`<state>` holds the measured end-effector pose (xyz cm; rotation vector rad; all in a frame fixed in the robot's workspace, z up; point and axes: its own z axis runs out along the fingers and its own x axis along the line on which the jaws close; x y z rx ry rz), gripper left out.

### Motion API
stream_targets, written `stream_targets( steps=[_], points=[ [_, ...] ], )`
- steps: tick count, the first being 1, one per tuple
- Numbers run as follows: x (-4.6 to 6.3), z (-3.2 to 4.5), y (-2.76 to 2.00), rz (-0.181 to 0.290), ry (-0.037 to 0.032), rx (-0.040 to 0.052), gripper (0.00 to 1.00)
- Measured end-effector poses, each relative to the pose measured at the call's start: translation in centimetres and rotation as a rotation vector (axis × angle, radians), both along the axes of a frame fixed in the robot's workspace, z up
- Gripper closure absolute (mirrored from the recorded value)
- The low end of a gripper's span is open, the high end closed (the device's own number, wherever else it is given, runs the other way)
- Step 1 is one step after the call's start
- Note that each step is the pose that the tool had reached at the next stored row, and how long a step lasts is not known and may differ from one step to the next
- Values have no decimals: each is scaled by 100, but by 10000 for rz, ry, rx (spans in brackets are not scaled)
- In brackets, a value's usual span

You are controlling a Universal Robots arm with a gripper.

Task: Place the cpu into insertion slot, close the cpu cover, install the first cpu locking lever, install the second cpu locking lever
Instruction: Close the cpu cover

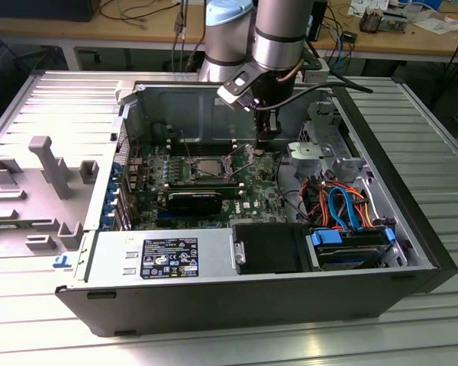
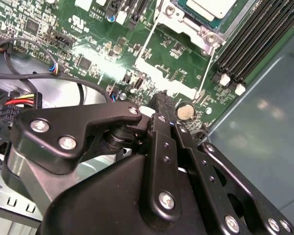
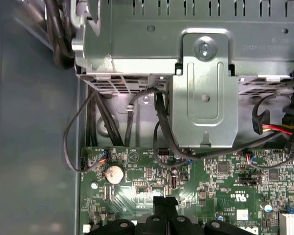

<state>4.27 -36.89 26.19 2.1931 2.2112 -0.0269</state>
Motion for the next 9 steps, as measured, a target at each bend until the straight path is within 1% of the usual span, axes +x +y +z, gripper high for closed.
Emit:
stream_targets(
  steps=[2,6,9],
  points=[
    [33,0,0,1,10,-1,89],
    [63,-3,0,-1,17,-1,89],
    [105,-16,-4,-55,17,-1,89]
  ],
)
